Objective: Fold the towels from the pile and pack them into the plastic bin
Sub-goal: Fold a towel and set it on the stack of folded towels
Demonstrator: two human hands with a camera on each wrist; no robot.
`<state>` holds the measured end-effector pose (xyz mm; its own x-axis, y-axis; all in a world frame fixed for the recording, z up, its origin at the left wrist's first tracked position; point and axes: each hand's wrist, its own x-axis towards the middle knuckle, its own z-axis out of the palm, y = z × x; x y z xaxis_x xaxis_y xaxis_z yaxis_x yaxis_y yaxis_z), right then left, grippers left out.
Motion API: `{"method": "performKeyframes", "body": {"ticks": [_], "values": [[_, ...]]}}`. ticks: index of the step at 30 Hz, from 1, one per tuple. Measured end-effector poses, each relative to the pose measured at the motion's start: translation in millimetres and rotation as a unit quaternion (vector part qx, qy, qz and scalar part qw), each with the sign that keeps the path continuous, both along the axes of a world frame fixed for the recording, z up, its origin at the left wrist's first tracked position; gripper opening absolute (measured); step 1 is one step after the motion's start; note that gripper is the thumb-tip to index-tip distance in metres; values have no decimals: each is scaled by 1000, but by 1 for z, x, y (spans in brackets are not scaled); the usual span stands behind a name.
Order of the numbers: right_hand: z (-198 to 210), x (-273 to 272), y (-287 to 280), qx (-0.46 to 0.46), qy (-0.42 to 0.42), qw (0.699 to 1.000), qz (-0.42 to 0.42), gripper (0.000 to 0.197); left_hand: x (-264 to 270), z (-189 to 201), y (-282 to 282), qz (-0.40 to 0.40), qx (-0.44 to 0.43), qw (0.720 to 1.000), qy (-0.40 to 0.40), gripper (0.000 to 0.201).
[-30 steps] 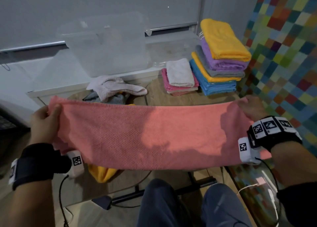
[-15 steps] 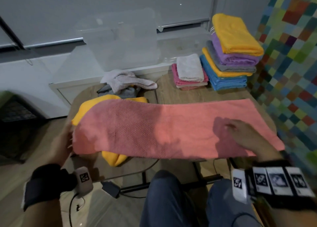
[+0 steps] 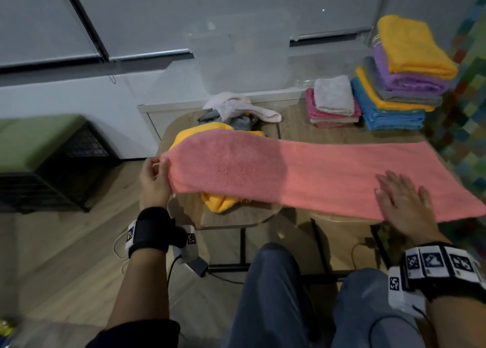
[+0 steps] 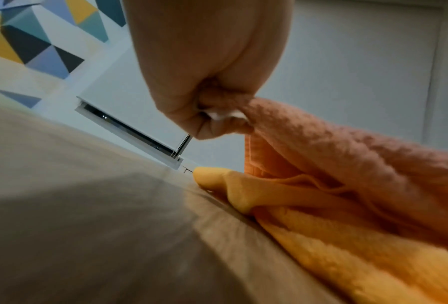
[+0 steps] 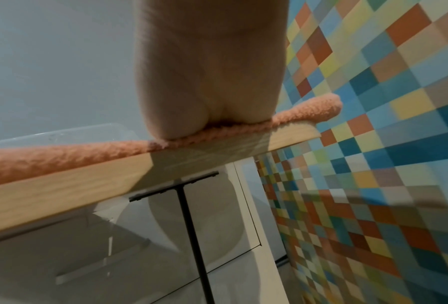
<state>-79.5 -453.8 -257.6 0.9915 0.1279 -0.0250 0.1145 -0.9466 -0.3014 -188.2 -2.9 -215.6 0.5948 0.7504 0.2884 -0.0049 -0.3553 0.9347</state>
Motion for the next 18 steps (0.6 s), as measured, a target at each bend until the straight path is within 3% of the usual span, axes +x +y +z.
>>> {"method": "performKeyframes", "body": {"ticks": [4, 8, 11, 14, 16, 18], "values": [[-4, -2, -5, 20, -17, 1000, 7, 60, -5, 1, 2, 12, 67, 997, 33, 3], [-11, -3, -12, 39, -34, 999, 14, 68, -16, -10, 9, -29, 57, 993, 98, 19], [-15, -1, -19, 69, -53, 996, 9, 61, -17, -8, 9, -46, -36, 989, 137, 25], [-13, 5, -21, 163, -58, 985, 9, 36, -10, 5, 4, -131, -136, 968, 163, 22], [-10, 10, -25, 266, -78, 961, -6, 30, -2, 14, 2, -146, -132, 966, 167, 23], [-6, 13, -33, 270, -145, 951, -48, 30, 6, 20, 3, -134, -105, 970, 175, 50]]}}
